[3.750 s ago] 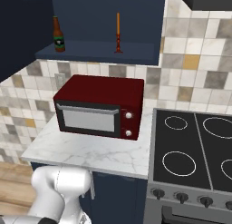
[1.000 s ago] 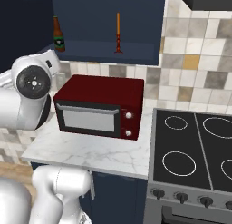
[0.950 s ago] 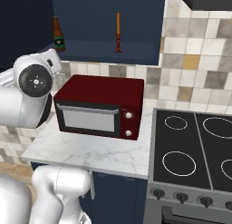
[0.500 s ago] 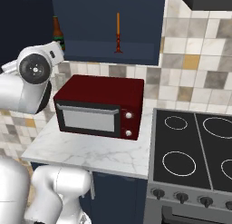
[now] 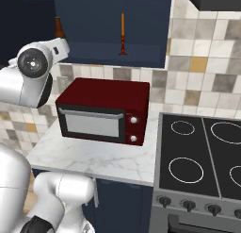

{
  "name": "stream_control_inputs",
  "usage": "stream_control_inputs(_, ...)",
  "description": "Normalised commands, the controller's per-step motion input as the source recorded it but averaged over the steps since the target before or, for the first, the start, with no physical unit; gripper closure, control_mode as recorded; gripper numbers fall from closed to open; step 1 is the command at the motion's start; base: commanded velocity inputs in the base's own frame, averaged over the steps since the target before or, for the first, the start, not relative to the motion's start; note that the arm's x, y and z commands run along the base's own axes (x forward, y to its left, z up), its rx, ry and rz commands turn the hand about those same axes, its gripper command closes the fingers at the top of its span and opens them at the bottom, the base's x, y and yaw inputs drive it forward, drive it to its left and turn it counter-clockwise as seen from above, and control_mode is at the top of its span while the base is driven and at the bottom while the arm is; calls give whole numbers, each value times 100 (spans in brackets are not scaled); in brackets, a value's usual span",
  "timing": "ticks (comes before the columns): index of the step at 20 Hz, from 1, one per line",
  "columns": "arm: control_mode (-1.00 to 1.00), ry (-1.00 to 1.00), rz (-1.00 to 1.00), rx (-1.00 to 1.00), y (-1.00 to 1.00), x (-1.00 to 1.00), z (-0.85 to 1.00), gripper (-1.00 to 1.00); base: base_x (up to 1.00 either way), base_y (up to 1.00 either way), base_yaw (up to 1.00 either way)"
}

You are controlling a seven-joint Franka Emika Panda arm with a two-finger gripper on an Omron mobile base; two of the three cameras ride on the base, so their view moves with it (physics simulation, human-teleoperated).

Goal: Get the candle and the beer from the cabinet and move them to the dining counter.

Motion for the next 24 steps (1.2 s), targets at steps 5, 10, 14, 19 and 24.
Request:
stream_control_inputs(5,-100,0,-2,2,0,37,4,-100,0,0,0)
stream_control_inputs(10,-100,0,-2,4,0,33,13,-100,0,0,0)
stream_control_inputs(14,-100,0,0,3,0,22,25,-100,0,0,0)
stream_control_inputs(19,-100,0,0,1,0,19,20,-100,0,0,0)
stream_control_inputs(24,-100,0,0,0,0,23,0,-100,0,0,0)
